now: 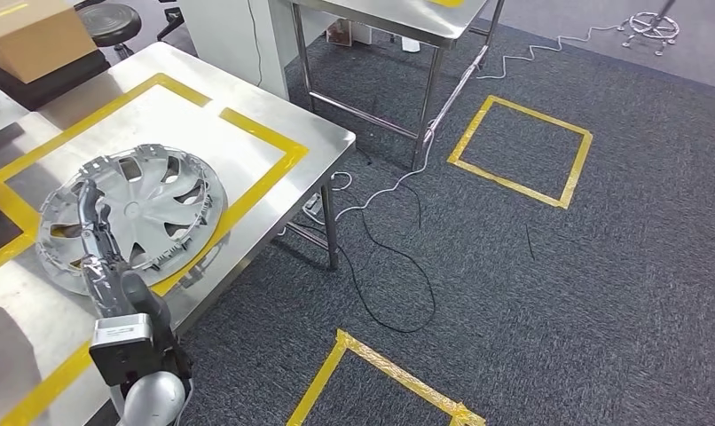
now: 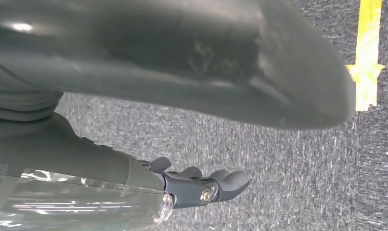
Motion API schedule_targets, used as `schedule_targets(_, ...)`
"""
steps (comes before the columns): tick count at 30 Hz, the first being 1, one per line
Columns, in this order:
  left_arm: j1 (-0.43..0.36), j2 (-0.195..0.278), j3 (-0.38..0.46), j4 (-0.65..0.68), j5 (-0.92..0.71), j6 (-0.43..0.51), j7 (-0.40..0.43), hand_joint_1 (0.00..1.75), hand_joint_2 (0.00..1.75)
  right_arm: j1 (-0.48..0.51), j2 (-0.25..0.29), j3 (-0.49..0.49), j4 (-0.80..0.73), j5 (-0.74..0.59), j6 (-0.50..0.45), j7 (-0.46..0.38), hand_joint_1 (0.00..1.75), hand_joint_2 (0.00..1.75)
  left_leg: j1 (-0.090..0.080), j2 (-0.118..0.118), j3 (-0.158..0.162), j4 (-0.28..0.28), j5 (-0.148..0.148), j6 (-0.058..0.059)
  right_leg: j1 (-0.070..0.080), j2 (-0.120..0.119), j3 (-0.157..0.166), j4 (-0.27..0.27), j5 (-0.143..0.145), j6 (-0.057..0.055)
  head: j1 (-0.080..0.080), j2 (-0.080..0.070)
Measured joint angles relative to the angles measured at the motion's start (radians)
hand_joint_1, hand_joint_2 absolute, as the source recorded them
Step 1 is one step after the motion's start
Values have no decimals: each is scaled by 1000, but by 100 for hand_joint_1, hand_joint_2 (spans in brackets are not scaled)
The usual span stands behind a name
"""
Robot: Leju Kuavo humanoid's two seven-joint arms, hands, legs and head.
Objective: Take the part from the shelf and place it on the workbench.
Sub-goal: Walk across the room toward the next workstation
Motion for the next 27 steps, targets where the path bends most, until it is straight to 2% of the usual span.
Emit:
schedule_targets(2,-1,0,0,0,0,0,1,0,0,1,-1,0,0,0,0,0,0,0,-4,49,-36,78,-52,-1,0,-21,6,-12,7,-11,-4,0)
schedule_targets(3,-2,0,0,1,0,0,2,0,0,3,-1,0,0,0,0,1,0,0,-6,62,-65,138,-84,-2,1,-29,6,-13,7,-14,-6,0)
schedule_targets(4,-2,0,0,2,-1,0,3,0,0,4,-1,0,0,0,0,1,0,0,-6,65,-92,196,-107,-3,3,-39,6,-13,7,-16,-6,0)
schedule_targets(5,-2,0,0,3,-1,0,4,0,0,5,-1,1,0,0,0,2,0,0,-6,66,-109,231,-115,-4,4,-48,6,-12,6,-17,-6,0)
schedule_targets(6,-2,1,0,5,-1,0,5,0,0,5,-1,1,0,0,0,2,0,0,-6,67,-109,234,-104,-5,5,-57,7,-11,4,-17,-6,0)
schedule_targets(7,-2,1,0,6,-1,0,6,0,0,4,-1,1,0,0,0,2,0,0,-6,72,-91,201,-77,-4,6,-65,7,-10,3,-16,-7,0)
schedule_targets(8,-2,1,0,7,-1,0,6,0,0,3,-1,1,0,0,0,2,0,0,-6,85,-58,142,-42,-2,6,-71,9,-7,0,-14,-7,0)
schedule_targets(9,-2,1,0,7,-1,0,6,0,0,3,-1,1,0,0,0,2,0,0,-10,110,-24,79,-18,0,8,-77,9,-3,-4,-10,-7,0)
schedule_targets(11,-4,1,0,8,-1,0,5,0,0,4,0,1,0,-2,0,2,0,0,-17,146,16,0,2,8,12,-89,9,6,-12,-1,-6,0)
schedule_targets(12,-4,1,0,8,-1,0,5,0,0,4,0,1,0,-3,0,2,0,0,-22,149,18,-10,-1,13,13,-97,9,9,-14,3,-7,0)
schedule_targets(14,-5,1,0,8,-1,0,4,0,0,4,1,1,0,-9,0,1,0,0,-21,126,15,-13,4,24,12,-112,11,11,-20,10,-7,0)
schedule_targets(16,-5,1,0,8,-1,0,2,0,0,5,2,1,0,-21,2,-4,0,0,-17,105,13,-15,9,35,6,-89,0,46,-50,23,-5,0)
schedule_targets(18,-6,1,0,8,-1,0,0,0,0,8,2,1,0,-30,4,-8,0,0,-15,85,11,-16,13,41,-2,-48,-48,158,-114,34,-2,0)
schedule_targets(19,-6,0,0,8,-1,0,0,0,0,10,2,1,0,-32,4,-9,0,0,-15,75,9,-16,14,44,-4,-38,-79,225,-143,38,-3,0)
schedule_targets(20,-6,0,0,8,-1,0,-1,0,0,11,3,1,0,-33,5,-9,0,0,-15,66,8,-16,15,45,-5,-34,-103,275,-158,39,-2,0)
schedule_targets(21,-6,0,0,8,-1,0,-1,0,0,12,4,1,0,-34,5,-9,0,0,-16,57,7,-16,16,46,-6,-34,-112,289,-152,39,-3,0)
schedule_targets(22,-6,0,0,8,-1,0,-1,0,0,12,4,1,0,-35,5,-9,0,0,-16,51,8,-16,16,46,-5,-33,-103,267,-127,37,-3,0)
schedule_targets(24,-6,0,0,8,-1,0,-1,0,0,9,4,1,0,-36,5,-10,0,0,-16,45,11,-16,16,45,-4,-42,-47,139,-53,29,-2,0)
schedule_targets(25,-6,0,0,8,-1,0,-1,0,0,6,4,1,0,-36,6,-11,0,0,-18,46,12,-15,16,42,-1,-49,-20,75,-28,25,-2,0)
schedule_targets(26,-5,0,0,8,-1,0,-1,0,0,2,4,1,0,-36,7,-14,0,0,-19,49,12,-14,16,38,2,-54,-4,33,-15,20,-3,0)
schedule_targets(27,-4,0,0,8,-1,0,-1,0,0,-2,4,1,0,-36,8,-16,0,0,-20,55,11,-14,16,33,6,-56,2,12,-12,17,-3,0)
